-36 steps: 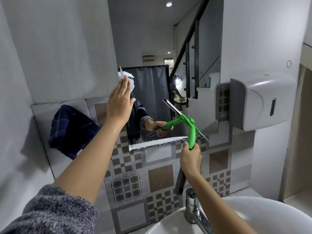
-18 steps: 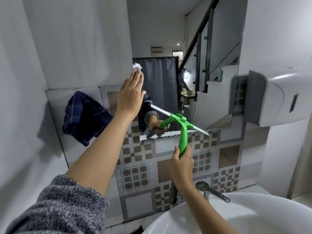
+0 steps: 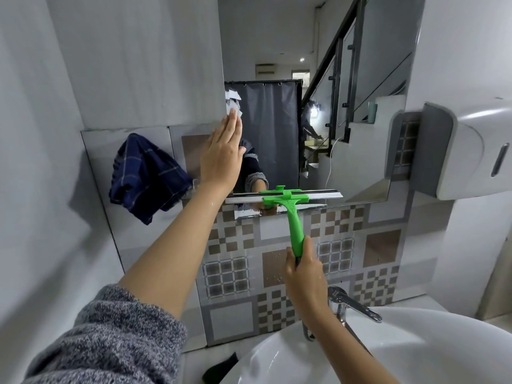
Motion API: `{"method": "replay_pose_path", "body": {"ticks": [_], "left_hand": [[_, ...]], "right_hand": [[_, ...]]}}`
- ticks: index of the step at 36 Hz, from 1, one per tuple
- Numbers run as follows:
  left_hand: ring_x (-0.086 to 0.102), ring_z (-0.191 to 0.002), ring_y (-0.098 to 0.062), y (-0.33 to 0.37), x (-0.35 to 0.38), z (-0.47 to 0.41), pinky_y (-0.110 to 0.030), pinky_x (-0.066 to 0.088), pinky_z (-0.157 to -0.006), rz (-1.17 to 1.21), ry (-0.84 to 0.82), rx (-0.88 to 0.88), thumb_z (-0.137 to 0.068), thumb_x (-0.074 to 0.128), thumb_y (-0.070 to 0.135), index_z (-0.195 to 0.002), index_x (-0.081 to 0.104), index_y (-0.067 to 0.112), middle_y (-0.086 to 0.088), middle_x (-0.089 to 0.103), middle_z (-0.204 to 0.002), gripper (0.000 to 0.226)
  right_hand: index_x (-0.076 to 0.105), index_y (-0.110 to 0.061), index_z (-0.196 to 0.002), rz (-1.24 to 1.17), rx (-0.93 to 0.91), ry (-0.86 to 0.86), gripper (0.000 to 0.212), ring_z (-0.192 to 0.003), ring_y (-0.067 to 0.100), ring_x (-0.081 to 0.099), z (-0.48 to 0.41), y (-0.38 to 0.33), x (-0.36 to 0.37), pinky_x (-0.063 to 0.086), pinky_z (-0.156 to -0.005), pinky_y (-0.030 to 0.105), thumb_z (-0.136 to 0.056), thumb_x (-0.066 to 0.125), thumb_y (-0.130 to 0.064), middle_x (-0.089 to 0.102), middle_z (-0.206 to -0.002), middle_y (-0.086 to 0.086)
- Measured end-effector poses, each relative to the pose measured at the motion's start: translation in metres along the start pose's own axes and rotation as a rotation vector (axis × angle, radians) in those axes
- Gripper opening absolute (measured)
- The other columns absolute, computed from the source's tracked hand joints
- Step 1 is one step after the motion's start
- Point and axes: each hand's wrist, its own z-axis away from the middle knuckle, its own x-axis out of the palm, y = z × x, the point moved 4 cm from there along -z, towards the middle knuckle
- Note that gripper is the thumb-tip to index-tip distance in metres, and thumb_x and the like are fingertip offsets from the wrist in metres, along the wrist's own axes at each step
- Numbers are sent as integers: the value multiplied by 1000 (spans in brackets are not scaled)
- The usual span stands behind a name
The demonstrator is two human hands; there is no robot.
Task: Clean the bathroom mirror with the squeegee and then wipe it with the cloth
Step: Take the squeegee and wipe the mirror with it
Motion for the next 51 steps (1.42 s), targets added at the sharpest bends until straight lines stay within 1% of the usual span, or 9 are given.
{"method": "replay_pose_path", "body": {"ticks": [7,18,27,32,35,38,43,47,51], "left_hand": [[15,-142,-19,2,4,7,-34,21,-114,28,-15,-37,-92,53,12,-144,21,7,-5,15,-154,61],[14,-142,-21,1,11,17,-34,17,-115,38,-37,-33,-91,54,12,-144,21,6,-8,15,-154,63],[9,-143,-20,3,13,28,-34,14,-115,52,-72,-44,-91,53,9,-144,17,5,-9,9,-155,65],[9,-143,-20,9,13,43,-32,10,-114,67,-116,-61,-94,49,14,-144,19,5,-8,9,-155,59],[13,-142,-21,20,13,56,-32,15,-113,147,-171,-74,-95,48,20,-143,23,5,-9,14,-154,56],[28,-138,-22,37,11,70,-37,29,-111,286,-237,-28,-96,44,27,-138,36,5,-11,33,-148,48],[32,-135,-18,79,7,93,-39,29,-111,487,-425,159,-96,43,35,-136,41,12,-6,41,-144,47],[36,-133,-17,107,-4,99,-36,29,-111,567,-391,279,-94,47,34,-134,44,13,-6,47,-139,45],[38,-132,-16,132,-15,98,-33,30,-111,561,-380,326,-93,50,32,-134,45,12,-6,48,-138,46]], "right_hand": [[35,-15,-129,70,-16,-29,36,-50,14,51,3,6,-3,47,-43,30,-95,45,-24,53,-66,-1],[31,-15,-136,120,5,-43,45,-52,12,50,7,18,-1,39,-43,24,-95,45,-26,53,-69,-1],[33,-15,-134,162,23,-75,41,-53,6,46,15,23,-5,29,-42,17,-96,44,-25,52,-74,-2],[36,-17,-130,183,69,-87,36,-63,12,52,28,28,-14,33,-47,21,-96,42,-28,51,-79,-2],[40,-16,-121,169,66,-88,27,-59,9,49,35,27,-22,33,-46,21,-96,42,-28,49,-73,-5],[42,-17,-117,134,26,-94,24,-54,10,48,39,23,-34,32,-44,21,-96,42,-28,52,-70,-3],[41,-15,-122,92,-122,-111,31,-49,5,43,39,15,-62,36,-44,18,-97,43,-31,48,-66,-6],[44,-10,-121,248,-276,-147,33,-49,3,43,28,9,-98,34,-45,15,-96,43,-32,52,-75,-6],[39,-14,-132,462,-421,-225,41,-56,2,45,8,0,-138,30,-47,12,-96,43,-33,58,-91,-2]]}}
